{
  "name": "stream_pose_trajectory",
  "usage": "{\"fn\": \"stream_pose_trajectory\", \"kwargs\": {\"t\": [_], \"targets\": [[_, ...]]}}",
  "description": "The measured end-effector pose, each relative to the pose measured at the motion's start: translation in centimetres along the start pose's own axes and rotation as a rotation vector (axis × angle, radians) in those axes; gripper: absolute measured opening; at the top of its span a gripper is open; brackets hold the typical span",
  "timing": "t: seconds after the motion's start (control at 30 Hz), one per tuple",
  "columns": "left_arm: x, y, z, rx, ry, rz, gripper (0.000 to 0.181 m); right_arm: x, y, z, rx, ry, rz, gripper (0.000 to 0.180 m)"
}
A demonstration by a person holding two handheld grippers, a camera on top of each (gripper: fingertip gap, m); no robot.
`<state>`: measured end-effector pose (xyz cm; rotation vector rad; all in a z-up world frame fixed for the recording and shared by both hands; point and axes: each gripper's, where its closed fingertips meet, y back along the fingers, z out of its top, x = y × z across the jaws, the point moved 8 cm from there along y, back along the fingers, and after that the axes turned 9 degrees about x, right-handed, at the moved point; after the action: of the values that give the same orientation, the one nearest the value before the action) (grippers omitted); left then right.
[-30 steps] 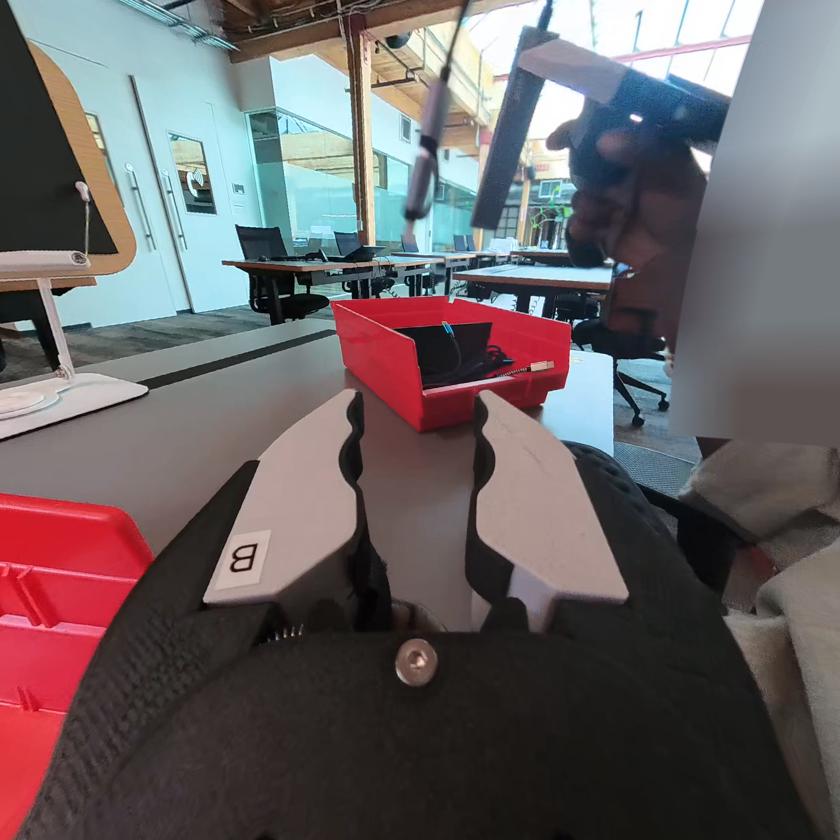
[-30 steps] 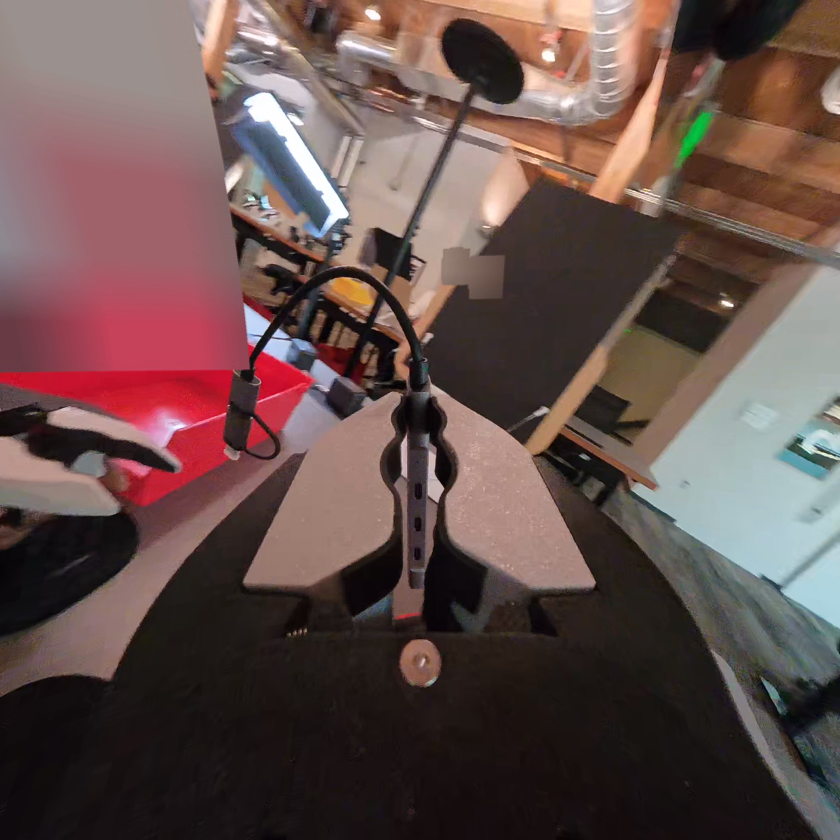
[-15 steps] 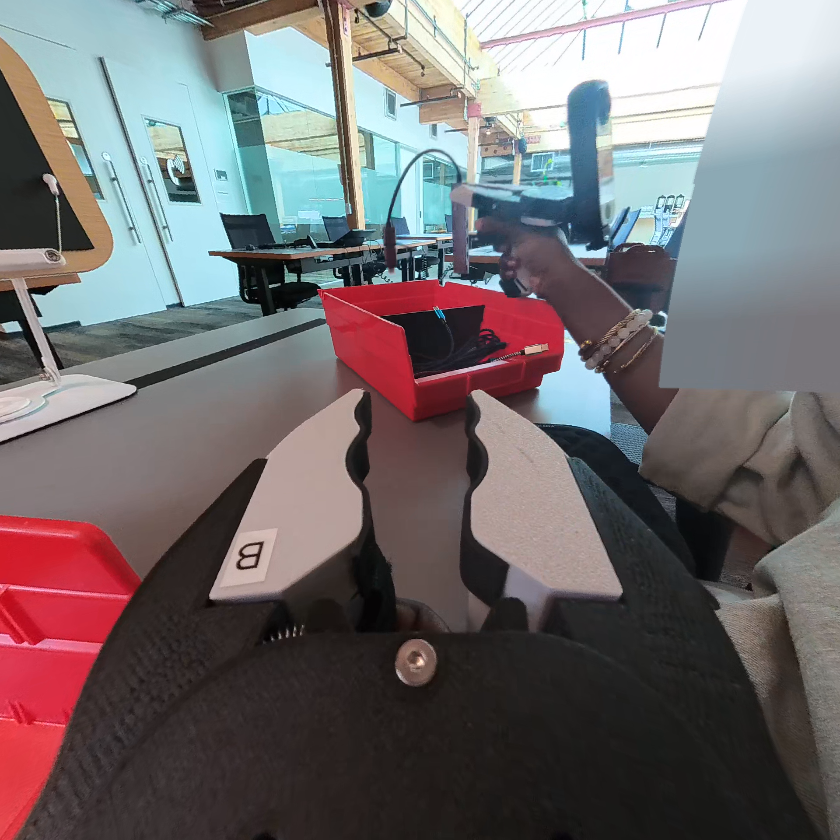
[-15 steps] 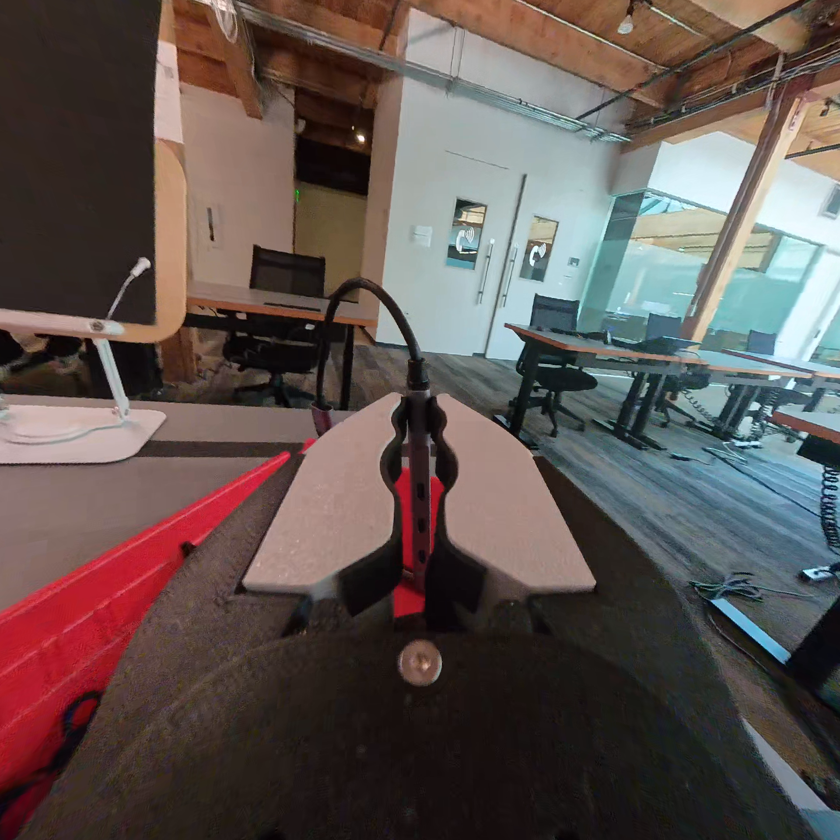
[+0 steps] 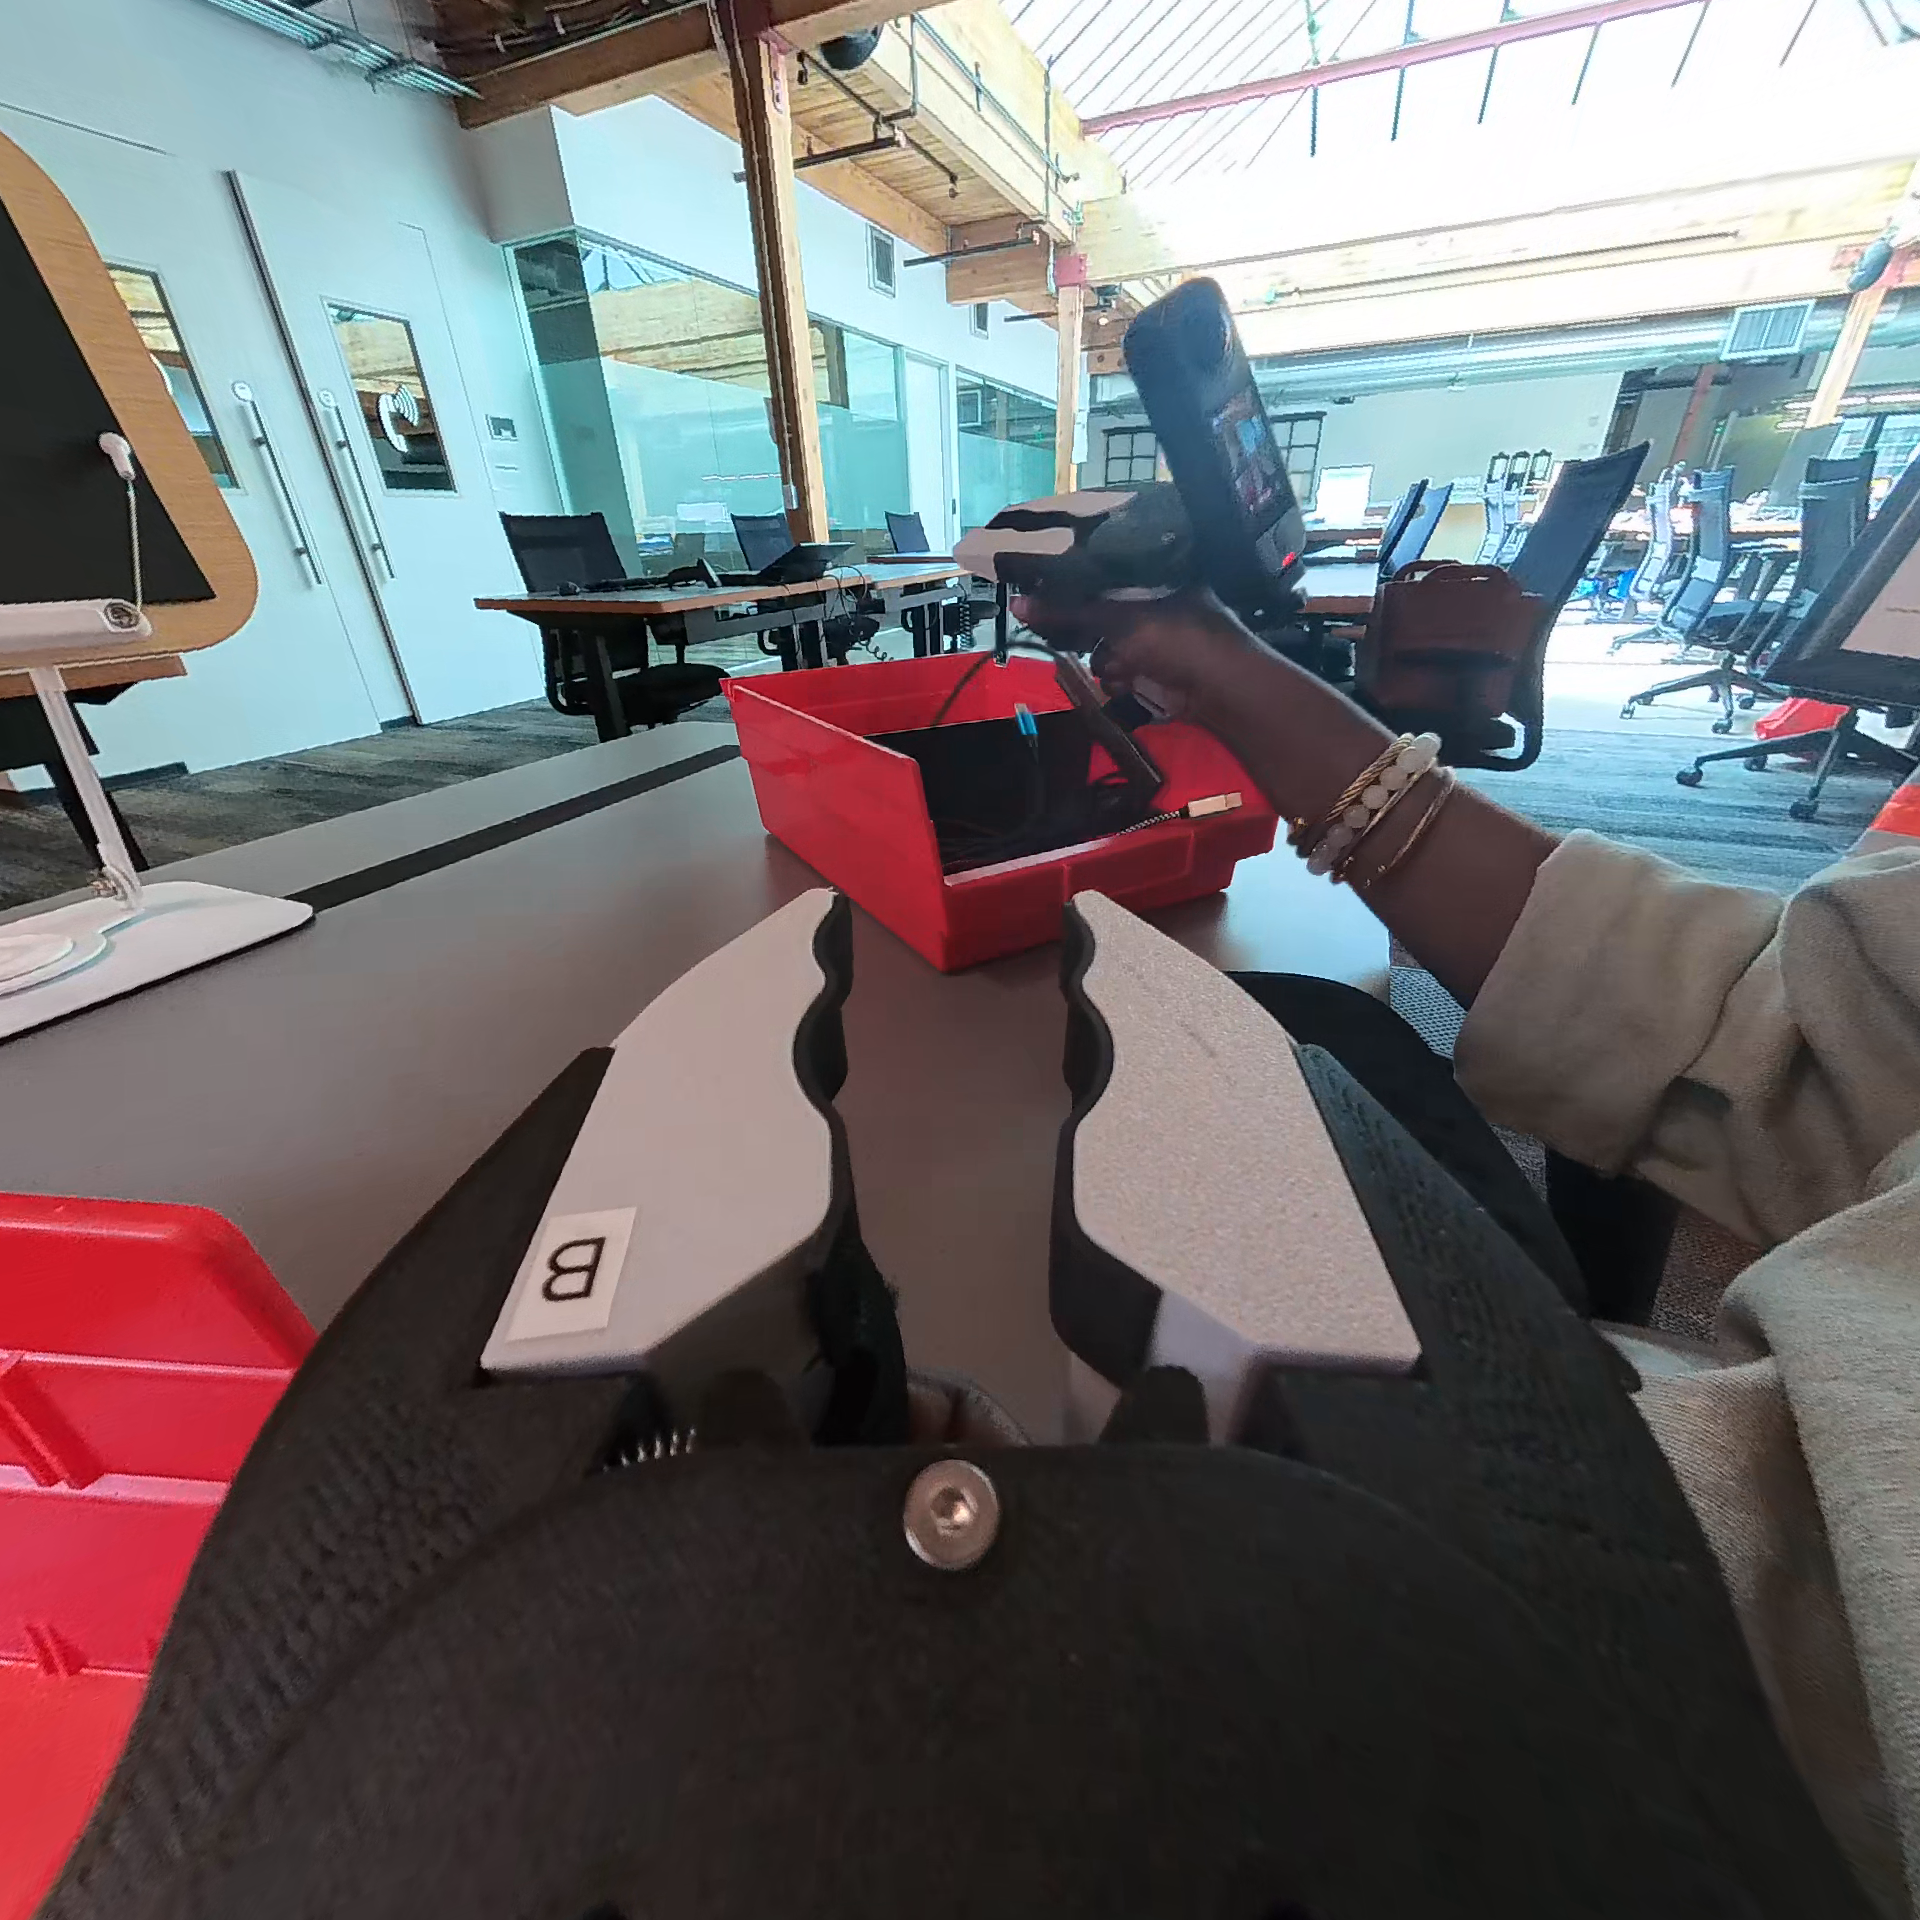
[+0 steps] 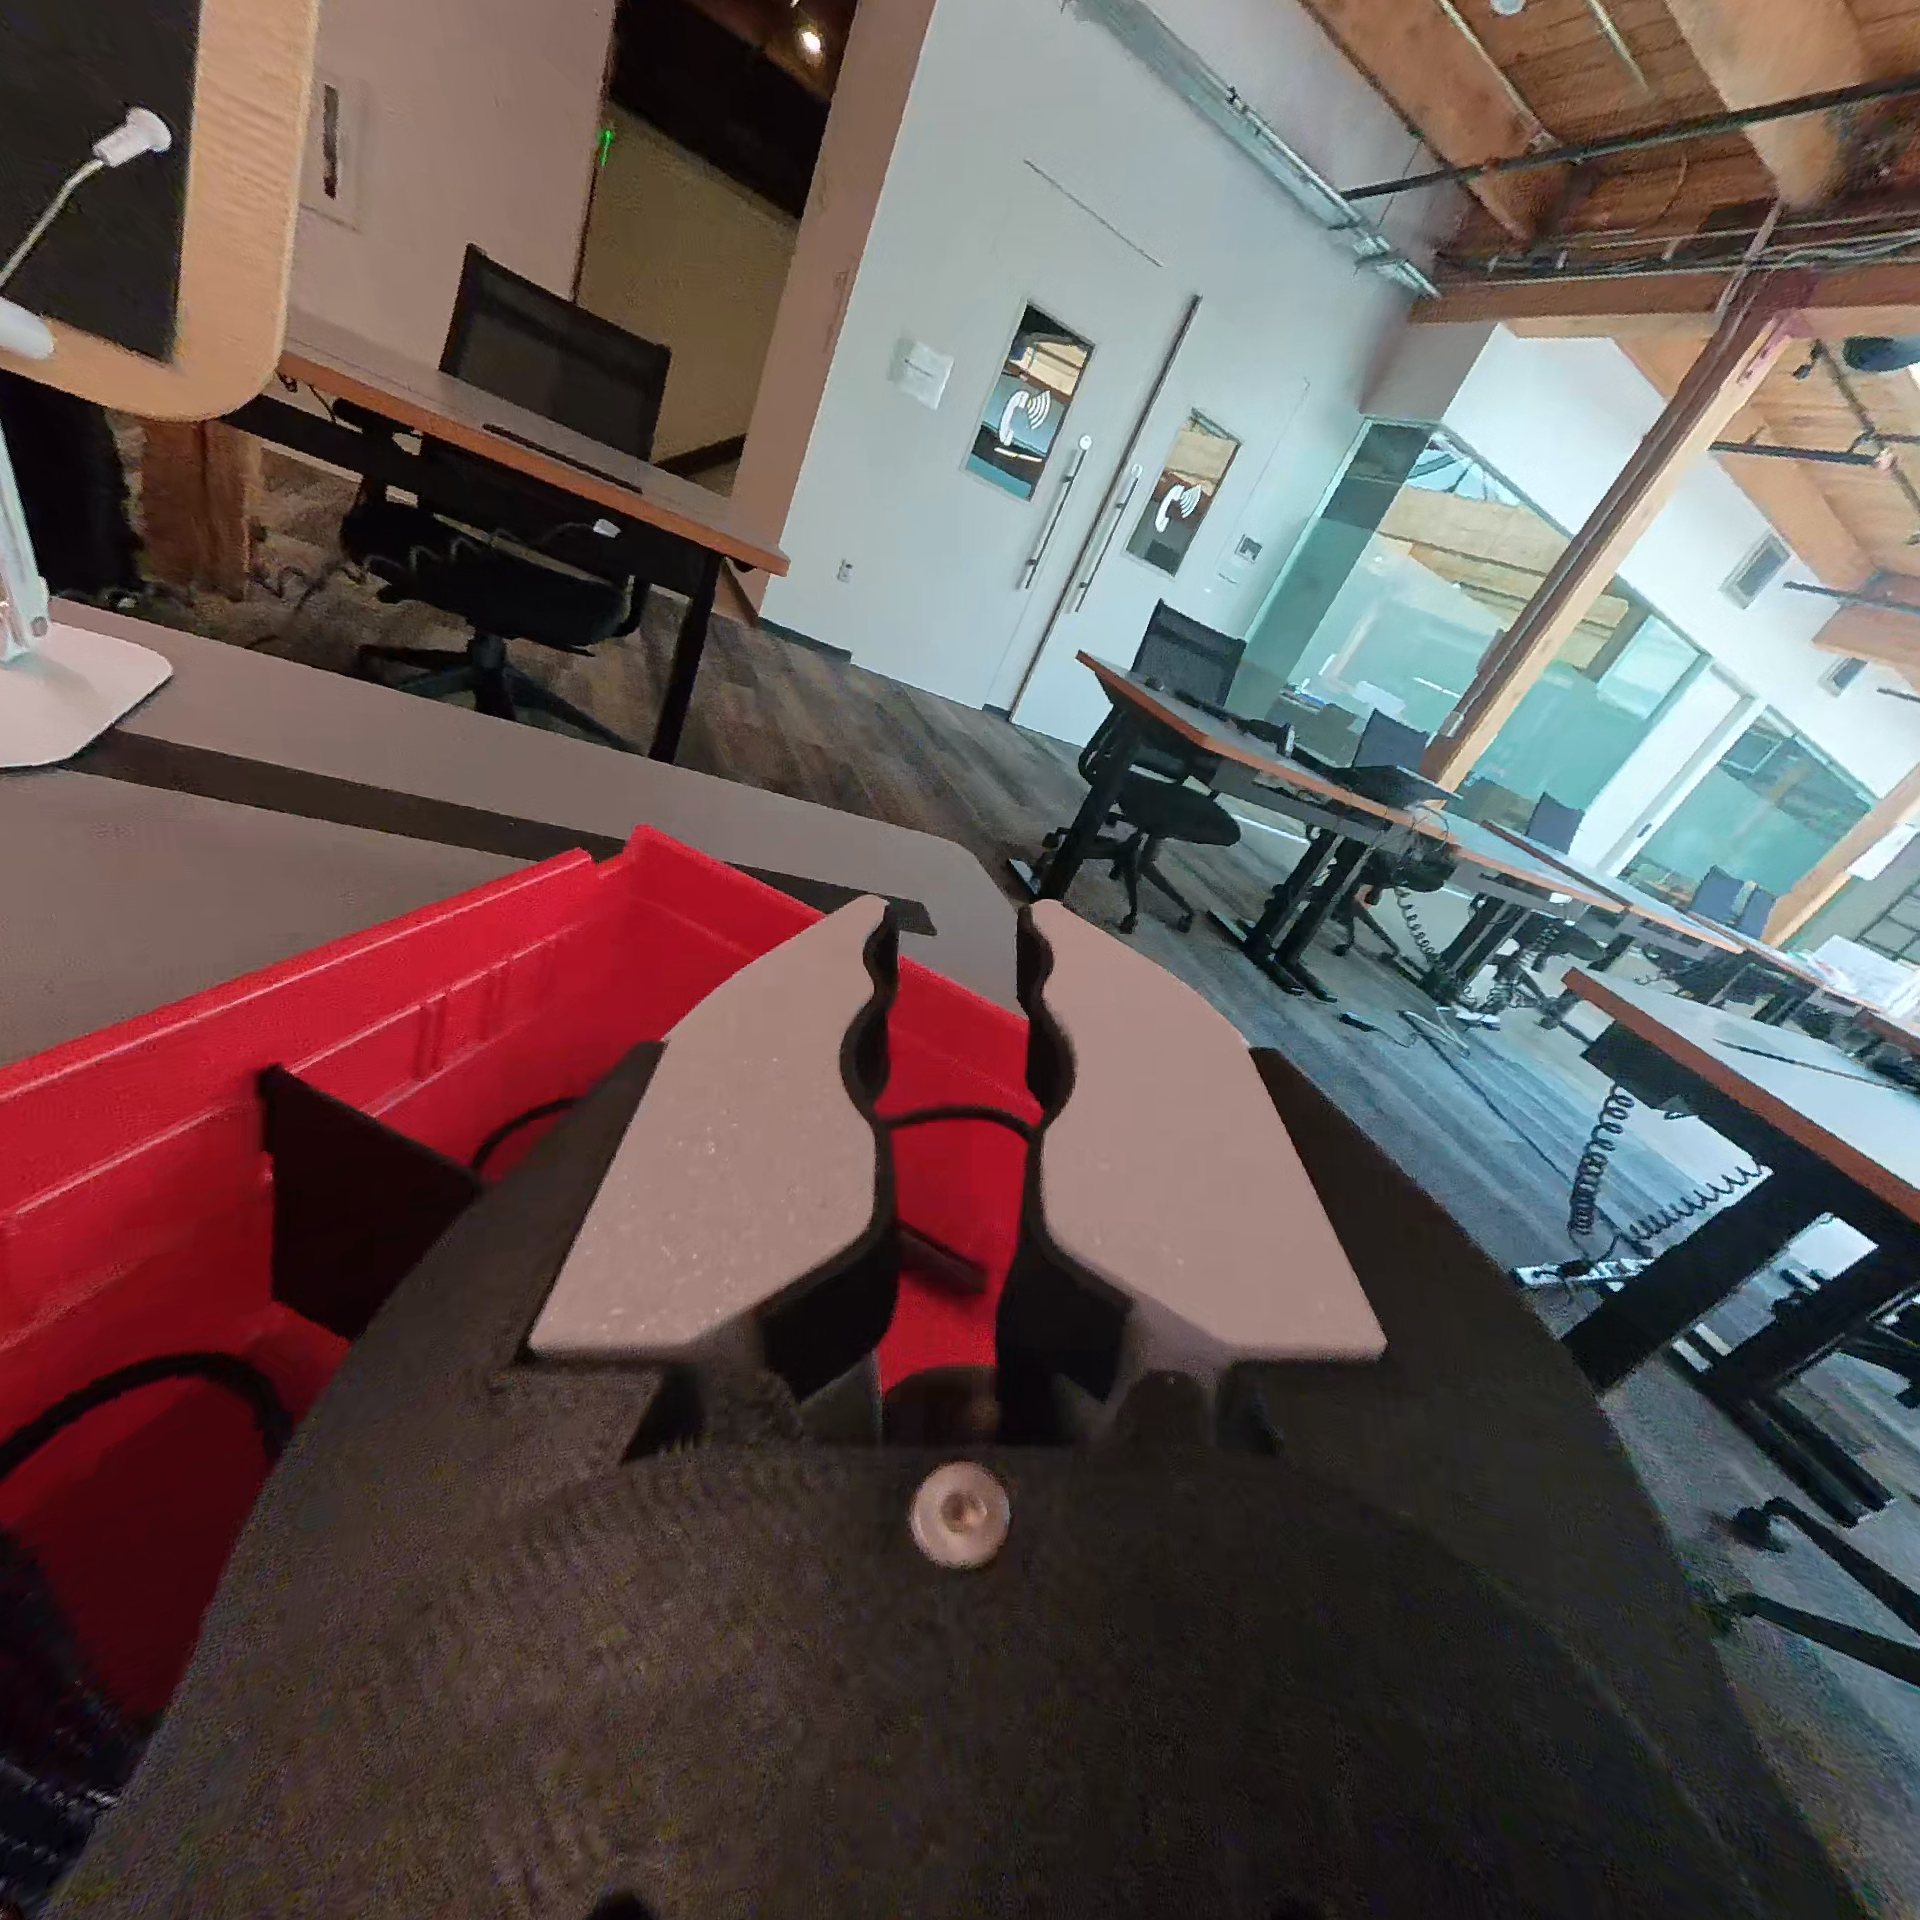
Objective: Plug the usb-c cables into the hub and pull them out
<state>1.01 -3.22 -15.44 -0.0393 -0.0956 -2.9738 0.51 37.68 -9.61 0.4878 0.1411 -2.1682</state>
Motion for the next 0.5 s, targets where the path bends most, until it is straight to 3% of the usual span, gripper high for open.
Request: {"fn": "stream_pose_trajectory", "kwargs": {"t": [0.23, 0.3, 0.4, 0.5], "targets": [[0.0, 0.0, 0.0, -0.004, -0.008, -0.001, 0.038, -2.3, 2.9, 1.7, 0.123, -0.035, 0.13, 0.039], [-0.1, 0.0, 0.0, -0.007, -0.012, 0.0, 0.038, -3.4, 3.8, 0.8, 0.317, -0.032, 0.185, 0.044], [-0.1, 0.0, 0.0, -0.007, -0.019, 0.001, 0.038, -4.4, 5.3, -3.4, 0.767, 0.09, 0.299, 0.059], [-0.2, -0.1, 0.0, 0.0, -0.022, 0.001, 0.038, -4.6, 6.1, -6.5, 0.92, 0.143, 0.422, 0.053]]}}
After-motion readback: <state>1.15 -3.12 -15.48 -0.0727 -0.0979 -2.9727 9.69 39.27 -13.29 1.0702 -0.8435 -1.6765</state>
